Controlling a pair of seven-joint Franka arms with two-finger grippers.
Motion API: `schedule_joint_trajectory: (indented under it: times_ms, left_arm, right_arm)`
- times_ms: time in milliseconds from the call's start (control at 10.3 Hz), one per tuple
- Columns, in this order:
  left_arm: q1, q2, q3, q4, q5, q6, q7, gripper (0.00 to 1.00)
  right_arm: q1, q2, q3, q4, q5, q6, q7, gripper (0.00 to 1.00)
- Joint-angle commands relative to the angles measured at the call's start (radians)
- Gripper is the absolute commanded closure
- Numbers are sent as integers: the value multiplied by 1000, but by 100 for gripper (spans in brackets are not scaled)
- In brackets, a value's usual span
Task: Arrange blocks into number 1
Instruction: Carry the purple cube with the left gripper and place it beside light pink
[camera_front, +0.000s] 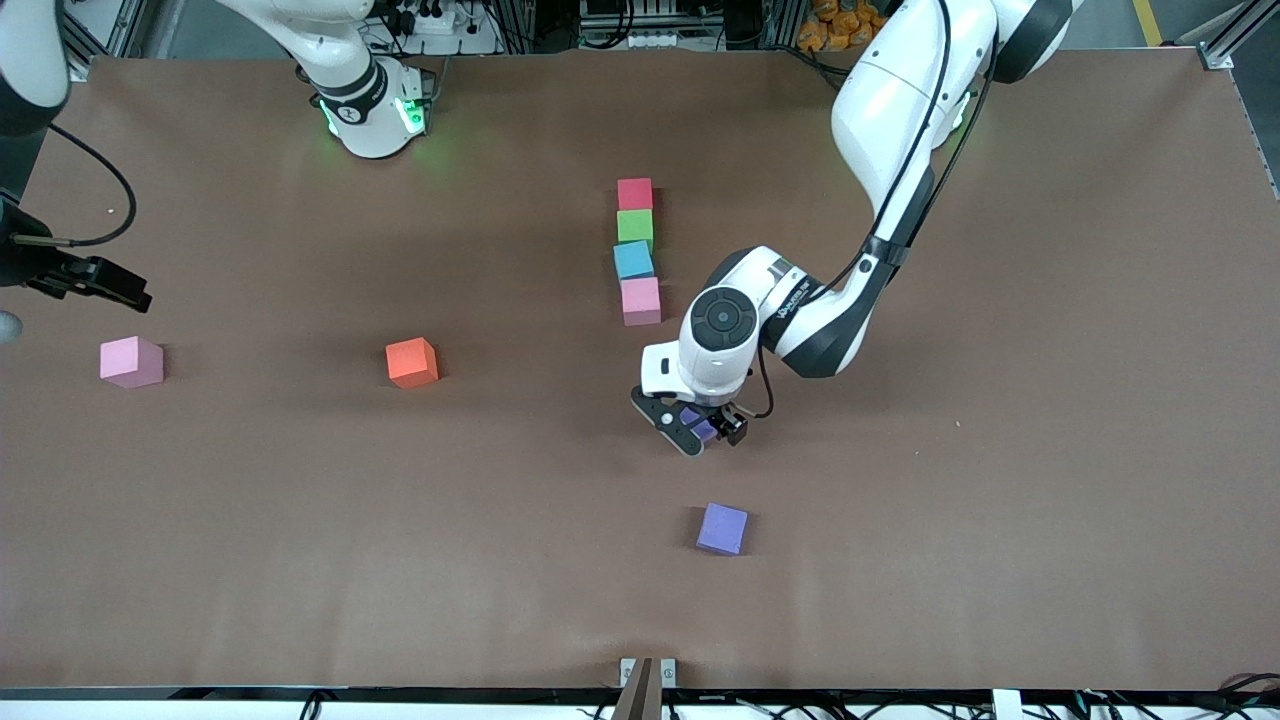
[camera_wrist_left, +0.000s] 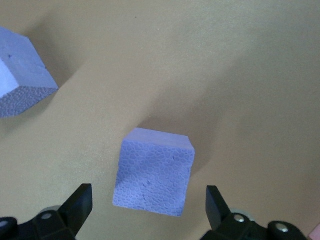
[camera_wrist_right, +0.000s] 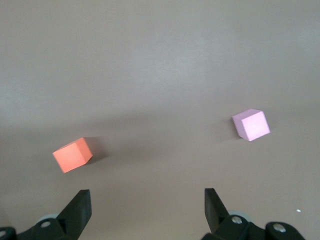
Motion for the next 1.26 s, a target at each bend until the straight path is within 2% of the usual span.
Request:
schedule_joint_trajectory:
  times_ms: [0,291,388,582,873,970,1067,1164]
  left_arm:
    - [-4,16,4,1,18,43,33,0]
    - [-8,28,4,-1,12,64,4,0]
    - [-7,34,4,-1,12,70,-3,0]
    - [-11,51,4,-2,12,88,-32,0]
    - [-21,65,4,-2,12,106,-55,0]
    - [-22,63,4,-4,15,106,-75,4]
    - [-18,62,4,-4,15,106,-78,15]
    - [-16,59,4,-3,9,106,-82,33]
  right_arm:
    - [5,-42,-28,-33,47,9,-36,0]
    - [-11,-89,-14,-30,123,-53,-35,0]
    - [-11,-109,-8,-25,124,-60,-47,0]
    - [-3,-137,42,-27,119,-81,-38,0]
    - [18,-137,45,9,114,-83,-44,0]
    - [9,-139,45,13,120,-80,-50,0]
    - [15,-139,45,22,114,-74,-44,0]
    - [6,-134,44,26,114,-77,-39,0]
